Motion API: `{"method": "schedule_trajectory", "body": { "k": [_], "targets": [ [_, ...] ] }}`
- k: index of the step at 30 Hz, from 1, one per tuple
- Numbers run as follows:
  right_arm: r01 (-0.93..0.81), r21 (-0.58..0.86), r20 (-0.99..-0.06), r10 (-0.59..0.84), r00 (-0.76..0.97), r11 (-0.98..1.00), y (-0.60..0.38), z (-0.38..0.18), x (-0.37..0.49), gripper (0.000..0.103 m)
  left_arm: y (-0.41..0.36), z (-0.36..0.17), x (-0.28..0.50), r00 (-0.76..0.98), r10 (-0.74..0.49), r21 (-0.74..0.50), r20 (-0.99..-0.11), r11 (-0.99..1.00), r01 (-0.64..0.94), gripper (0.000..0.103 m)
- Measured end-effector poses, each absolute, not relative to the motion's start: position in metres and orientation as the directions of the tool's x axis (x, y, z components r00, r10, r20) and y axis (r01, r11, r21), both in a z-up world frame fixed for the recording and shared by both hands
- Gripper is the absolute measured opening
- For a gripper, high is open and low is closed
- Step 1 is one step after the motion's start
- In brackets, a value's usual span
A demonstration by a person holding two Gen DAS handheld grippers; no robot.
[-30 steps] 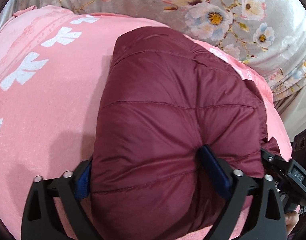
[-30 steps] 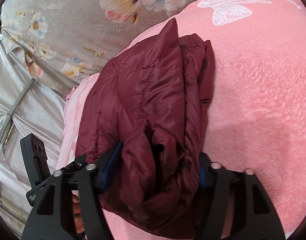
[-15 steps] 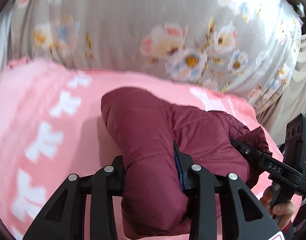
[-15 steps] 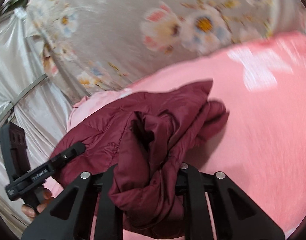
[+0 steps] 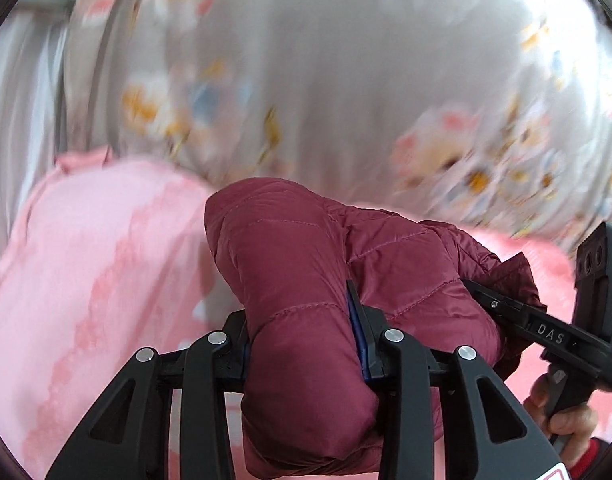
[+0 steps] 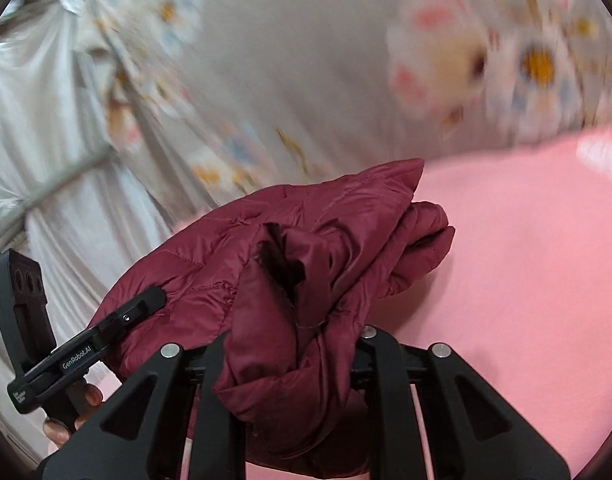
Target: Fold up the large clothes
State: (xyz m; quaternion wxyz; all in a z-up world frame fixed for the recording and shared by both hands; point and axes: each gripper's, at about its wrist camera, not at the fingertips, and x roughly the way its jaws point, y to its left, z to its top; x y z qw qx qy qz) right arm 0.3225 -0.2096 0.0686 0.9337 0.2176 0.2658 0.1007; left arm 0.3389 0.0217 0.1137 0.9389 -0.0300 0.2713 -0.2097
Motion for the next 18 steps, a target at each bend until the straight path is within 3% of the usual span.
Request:
{"method": "schedule_trajectory", "body": {
  "k": [2,5,8,14,16,18],
  "targets": [
    [-0.045,0.437,-0.517,0.291,0.805,0.898,-0.202,0.041,0.330,0.016,0.024,0.075,0.350,0.733,-0.374,-0.156,-0.569,0.923,0.350,0.033],
    [-0.018,0.438,-0.579,0.297,0.759,0.899,-0.203,0.020,0.327,0.021,0.032,0.049,0.344,0.711,-0.351,-0.138,-0.610,0.930,0.341,0.043],
    [0.005,0.463,-0.601,0.310,0.736,0.886,-0.208,0.016,0.325,0.027,0.038,0.046,0.346,0.669,-0.355,-0.164,-0.653,0.929,0.333,0.050],
    [0.065,0.435,-0.630,0.252,0.735,0.898,-0.211,0.021,0.301,0.051,0.046,0.040,0.343,0.633,-0.309,-0.176,-0.710,0.948,0.265,0.068],
    [0.096,0.401,-0.632,0.200,0.749,0.911,-0.215,0.028,0.280,0.052,0.052,0.045,0.334,0.625,-0.271,-0.169,-0.732,0.961,0.219,0.076],
    [0.145,0.346,-0.626,0.113,0.772,0.927,-0.219,0.041,0.258,0.052,0.059,0.052,0.323,0.612,-0.237,-0.163,-0.755,0.971,0.176,0.076]
  ]
}}
